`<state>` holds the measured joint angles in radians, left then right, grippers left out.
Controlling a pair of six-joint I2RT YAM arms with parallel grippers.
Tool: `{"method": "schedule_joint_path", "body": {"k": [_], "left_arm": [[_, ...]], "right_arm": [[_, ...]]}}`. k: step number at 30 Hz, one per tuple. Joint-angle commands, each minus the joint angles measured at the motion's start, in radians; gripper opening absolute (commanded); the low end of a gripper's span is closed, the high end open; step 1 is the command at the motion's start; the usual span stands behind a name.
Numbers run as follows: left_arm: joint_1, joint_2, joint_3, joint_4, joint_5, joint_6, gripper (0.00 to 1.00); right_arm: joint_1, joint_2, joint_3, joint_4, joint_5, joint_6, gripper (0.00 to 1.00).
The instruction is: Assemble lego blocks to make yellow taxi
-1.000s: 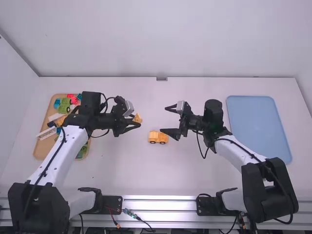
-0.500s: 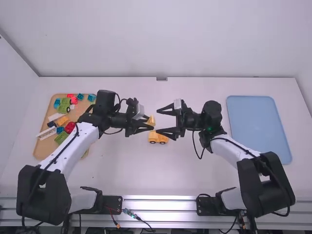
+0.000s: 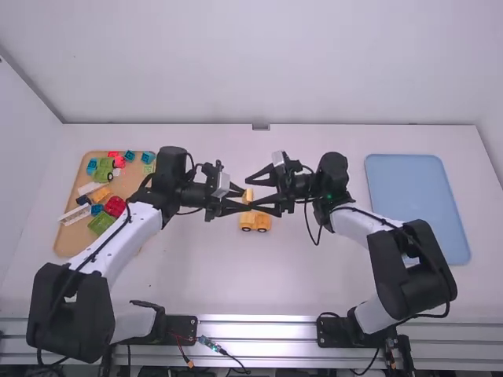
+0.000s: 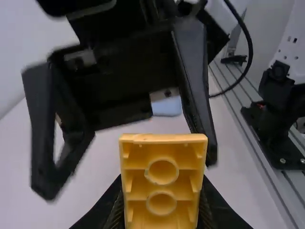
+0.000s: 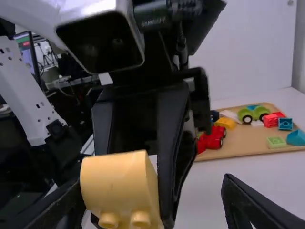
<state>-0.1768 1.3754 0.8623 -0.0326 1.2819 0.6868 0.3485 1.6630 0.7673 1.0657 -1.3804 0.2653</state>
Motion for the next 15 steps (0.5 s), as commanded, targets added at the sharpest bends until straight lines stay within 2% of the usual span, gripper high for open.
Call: {"method": "schedule_joint_path", "body": {"k": [1,8,11,15], "left_arm": [[-0.007,0.002,-0.025,0.061,0.067,-0.111,0.02],[-0.005,0.002,-0.118,0.361,0.046,-0.334,0.02],[0.002,0.002,-0.145,0.439,-0.008,-0.430,0.02],[-0.006,0.002,-0.157,0.452,-0.024,-0.436,0.02]], "right_arm": [[0.013,0.011,0.024,0.005,-0.008,-0.016,0.74],[0.012,0.011,0.026,0.057,-0.006,-0.014,0.66],[0.011,0.011,0.032,0.056,-0.010,-0.014,0.66],[0.011,0.011,0.032,0.056,-0.001,-0.019,0.64]]}}
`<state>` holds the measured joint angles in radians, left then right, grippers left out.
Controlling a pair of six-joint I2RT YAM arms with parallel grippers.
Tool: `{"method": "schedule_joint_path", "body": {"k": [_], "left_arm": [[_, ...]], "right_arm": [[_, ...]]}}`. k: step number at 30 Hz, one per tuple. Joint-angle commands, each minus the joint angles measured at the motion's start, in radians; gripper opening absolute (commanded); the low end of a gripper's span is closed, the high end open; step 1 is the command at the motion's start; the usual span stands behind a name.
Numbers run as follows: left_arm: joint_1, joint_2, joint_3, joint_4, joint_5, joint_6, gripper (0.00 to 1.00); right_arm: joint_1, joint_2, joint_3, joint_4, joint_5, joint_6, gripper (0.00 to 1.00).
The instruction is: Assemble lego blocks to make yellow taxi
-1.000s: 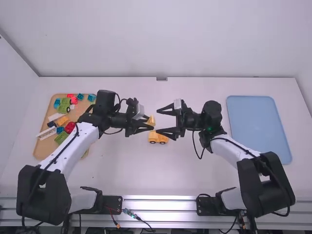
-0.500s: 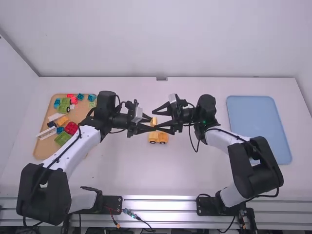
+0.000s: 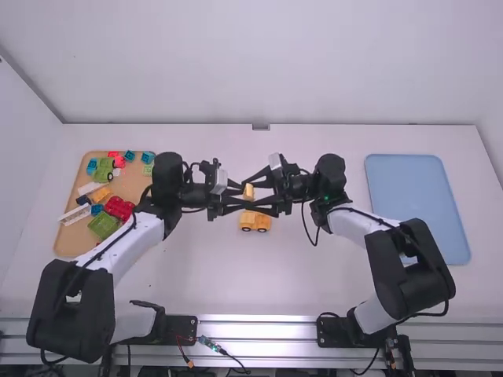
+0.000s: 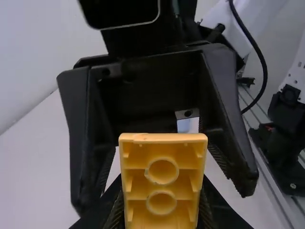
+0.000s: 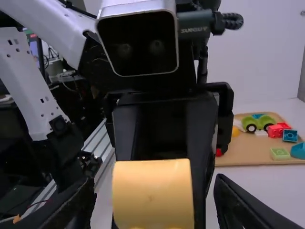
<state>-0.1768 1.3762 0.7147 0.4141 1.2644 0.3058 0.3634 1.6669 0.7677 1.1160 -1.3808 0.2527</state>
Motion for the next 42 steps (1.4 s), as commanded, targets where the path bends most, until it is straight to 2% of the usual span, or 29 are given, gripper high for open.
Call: {"method": "schedule_joint_path", "body": {"k": [1,5,6,11,31,36,40,42], "left_arm": [[-0.006,0.001,-0.009,0.002,-0.007,-0.055,0.02],[-0.006,0.001,-0.013,-0.004,-0.012,-0.054,0.02],[-0.006,0.001,-0.016,0.004,-0.011,-0.055,0.02],[-0.006,0.001,-0.032,0.012,-0.014,-0.048,0.02],[0.001,0.001,-0.051,0.092,-0.011,-0.082,0.02],[-0.006,0.001,-0.052,0.092,-0.014,-0.081,0.02],[0.001,0.001,-0.052,0.088,-0.014,-0.081,0.02],[-0.005,0.001,-0.052,0.084,-0.014,-0.081,0.02]], "right_arm": [[-0.003,0.007,0.032,0.006,0.001,-0.006,0.63],[-0.004,0.007,0.032,0.006,0.001,-0.013,0.59],[-0.003,0.007,0.032,0.006,0.001,-0.013,0.55],[-0.003,0.007,0.032,0.006,0.001,-0.028,0.48],[-0.003,0.007,0.031,0.003,-0.010,-0.032,0.44],[-0.004,0.007,0.031,0.003,-0.009,-0.032,0.35],[-0.004,0.007,0.031,0.003,-0.010,-0.033,0.34],[-0.003,0.007,0.031,0.003,-0.010,-0.033,0.28]]}}
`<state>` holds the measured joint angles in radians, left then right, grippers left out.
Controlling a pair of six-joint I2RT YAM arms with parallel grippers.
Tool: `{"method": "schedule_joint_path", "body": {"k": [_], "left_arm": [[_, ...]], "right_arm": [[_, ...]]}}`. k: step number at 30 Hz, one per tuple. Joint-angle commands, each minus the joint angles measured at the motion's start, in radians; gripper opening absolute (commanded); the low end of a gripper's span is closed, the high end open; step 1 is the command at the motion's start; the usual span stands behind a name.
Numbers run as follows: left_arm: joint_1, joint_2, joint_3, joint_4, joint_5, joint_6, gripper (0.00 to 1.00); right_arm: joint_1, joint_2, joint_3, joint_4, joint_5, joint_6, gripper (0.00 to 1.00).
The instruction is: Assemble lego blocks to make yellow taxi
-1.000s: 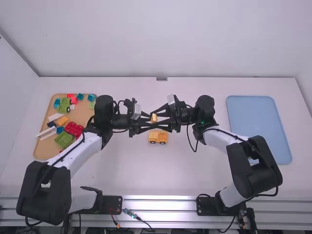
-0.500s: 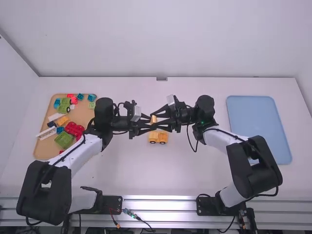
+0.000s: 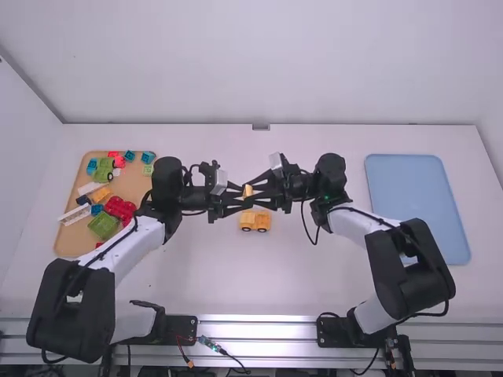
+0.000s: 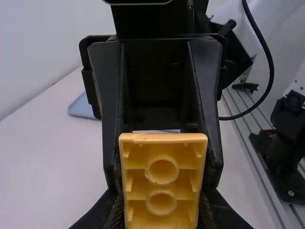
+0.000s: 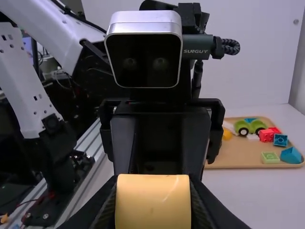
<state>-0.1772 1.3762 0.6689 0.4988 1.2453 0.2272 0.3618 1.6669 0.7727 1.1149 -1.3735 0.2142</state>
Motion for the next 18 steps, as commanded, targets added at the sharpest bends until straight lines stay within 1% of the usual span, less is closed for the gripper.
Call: {"method": "schedule_joint_path", "body": {"k": [1,3,4,5,6,8,9,10,11,12,13,14,18], "left_arm": [[-0.006,0.001,-0.006,-0.001,0.006,-0.003,0.02],[-0.006,0.001,-0.006,-0.001,0.005,-0.003,0.02],[-0.006,0.001,-0.006,-0.001,0.005,-0.003,0.06],[-0.006,0.001,-0.006,-0.001,0.005,-0.003,0.11],[-0.006,0.001,-0.006,-0.001,0.005,-0.003,0.13],[-0.006,0.001,-0.006,-0.001,0.005,-0.003,0.24],[-0.005,0.001,-0.006,-0.005,0.005,-0.003,0.40],[-0.005,0.001,-0.006,-0.005,0.005,-0.003,0.52],[-0.005,0.001,-0.006,-0.005,0.006,-0.003,0.57],[-0.006,0.001,-0.006,-0.009,0.005,-0.003,0.73],[-0.006,0.001,-0.006,-0.011,0.005,-0.003,0.96],[-0.006,0.001,-0.006,-0.013,0.005,-0.002,0.99],[0.003,0.001,-0.006,-0.040,-0.047,-0.005,0.99]], "right_arm": [[-0.002,0.007,0.026,0.004,-0.018,0.000,0.24],[-0.002,0.007,0.026,0.004,-0.017,-0.001,0.23],[-0.002,0.007,0.026,0.004,-0.018,-0.002,0.23],[-0.002,0.007,0.026,0.004,-0.017,-0.002,0.23],[-0.002,0.007,0.026,0.004,-0.017,-0.002,0.23],[-0.002,0.007,0.026,0.004,-0.018,-0.002,0.23],[-0.002,0.007,0.026,0.004,-0.017,-0.002,0.23],[-0.002,0.007,0.026,0.004,-0.017,-0.002,0.23],[-0.002,0.007,0.026,0.004,-0.017,-0.002,0.23],[-0.002,0.007,0.026,0.004,-0.017,-0.002,0.23],[-0.002,0.007,0.026,0.004,-0.017,-0.002,0.23],[-0.002,0.007,0.026,0.004,-0.017,-0.001,0.23],[-0.019,0.007,0.026,-0.003,-0.018,0.001,0.22]]}}
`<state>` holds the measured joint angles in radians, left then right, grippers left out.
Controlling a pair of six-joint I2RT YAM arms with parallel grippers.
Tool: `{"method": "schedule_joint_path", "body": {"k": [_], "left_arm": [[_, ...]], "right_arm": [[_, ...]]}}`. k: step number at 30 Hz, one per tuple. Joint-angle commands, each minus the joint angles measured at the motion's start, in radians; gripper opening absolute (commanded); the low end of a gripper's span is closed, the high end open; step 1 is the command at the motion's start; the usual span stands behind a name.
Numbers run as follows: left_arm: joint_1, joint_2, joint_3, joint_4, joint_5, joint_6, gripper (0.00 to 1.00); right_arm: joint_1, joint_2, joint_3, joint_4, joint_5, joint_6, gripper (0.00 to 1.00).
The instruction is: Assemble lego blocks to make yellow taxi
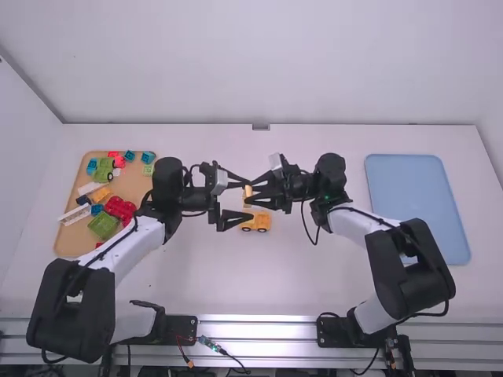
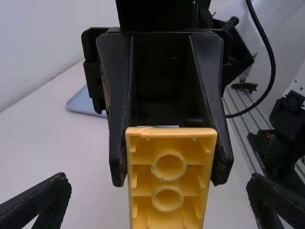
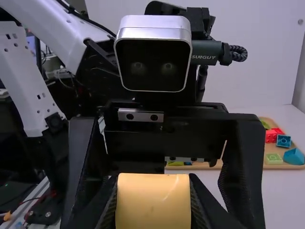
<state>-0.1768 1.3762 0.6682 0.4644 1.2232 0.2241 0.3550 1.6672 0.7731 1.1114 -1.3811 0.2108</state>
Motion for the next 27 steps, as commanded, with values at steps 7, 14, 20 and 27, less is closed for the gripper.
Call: {"method": "schedule_joint_path", "body": {"k": [7,14,20,27], "left_arm": [[0.021,0.001,-0.005,-0.038,-0.105,-0.074,0.99],[0.020,0.001,-0.005,-0.067,-0.193,-0.078,0.99],[0.021,0.001,0.027,-0.122,-0.209,-0.074,0.99],[0.020,0.001,0.076,-0.241,-0.315,-0.025,0.99]], "right_arm": [[-0.077,0.006,0.026,-0.050,-0.005,-0.007,0.19],[-0.154,0.004,0.031,-0.175,0.047,-0.073,0.16],[-0.187,0.004,0.084,-0.402,0.103,-0.207,0.14],[-0.186,0.002,0.274,-1.027,0.336,-0.566,0.13]]}}
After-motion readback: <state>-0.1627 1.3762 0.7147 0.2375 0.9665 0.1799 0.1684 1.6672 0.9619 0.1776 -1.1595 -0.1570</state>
